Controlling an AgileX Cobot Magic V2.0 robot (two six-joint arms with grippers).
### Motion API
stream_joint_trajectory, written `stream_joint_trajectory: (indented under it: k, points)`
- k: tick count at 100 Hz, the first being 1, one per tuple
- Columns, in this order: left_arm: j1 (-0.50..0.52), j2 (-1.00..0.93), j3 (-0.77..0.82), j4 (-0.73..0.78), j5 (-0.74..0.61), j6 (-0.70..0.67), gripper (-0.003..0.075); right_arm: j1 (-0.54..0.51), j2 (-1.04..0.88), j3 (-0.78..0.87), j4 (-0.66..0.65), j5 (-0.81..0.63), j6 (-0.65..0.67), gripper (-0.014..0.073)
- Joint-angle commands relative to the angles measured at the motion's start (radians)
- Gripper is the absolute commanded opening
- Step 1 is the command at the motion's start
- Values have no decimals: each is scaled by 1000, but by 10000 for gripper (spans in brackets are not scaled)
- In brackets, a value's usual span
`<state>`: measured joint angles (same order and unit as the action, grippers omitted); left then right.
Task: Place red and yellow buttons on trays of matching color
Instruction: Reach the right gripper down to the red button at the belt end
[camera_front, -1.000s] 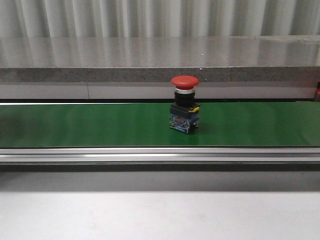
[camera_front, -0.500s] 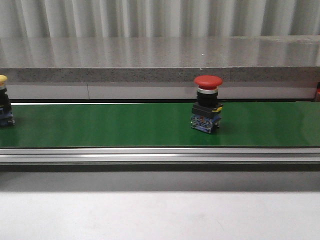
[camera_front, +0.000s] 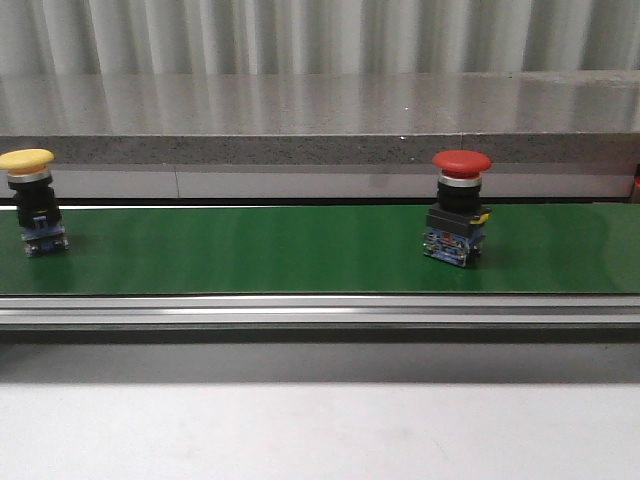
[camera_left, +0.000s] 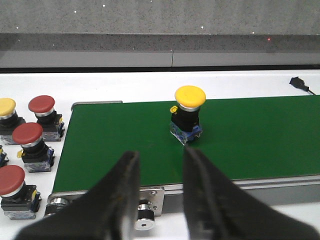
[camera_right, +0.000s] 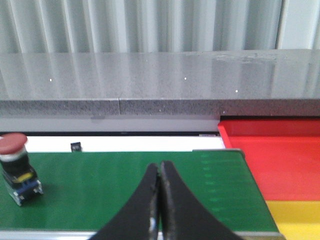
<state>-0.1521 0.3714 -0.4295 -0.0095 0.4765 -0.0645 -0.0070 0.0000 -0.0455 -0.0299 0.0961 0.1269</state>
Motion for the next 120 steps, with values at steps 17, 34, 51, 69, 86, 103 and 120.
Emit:
stream_joint_trajectory:
  k: [17, 34, 51, 69, 86, 103, 120]
  points:
    - [-8, 3, -23, 1, -98, 4, -20, 0, 272, -326, 30, 326, -1, -66]
    - [-8, 3, -23, 1, -98, 4, -20, 0, 550, -550, 30, 586, -1, -66]
    - [-8, 3, -23, 1, -98, 4, -20, 0, 756, -667, 35, 611, -1, -66]
    - [-8, 3, -23, 1, -98, 4, -20, 0, 873, -680, 43, 583, -1, -1]
    - [-8, 3, -23, 1, -96, 4, -20, 0, 932, -680, 62, 583, -1, 374]
    - [-8, 3, -23, 1, -96, 4, -20, 0, 935, -680, 70, 570, -1, 668]
    - [-8, 3, -23, 1, -96, 4, -20, 0, 960, -699, 109, 556, -50, 633]
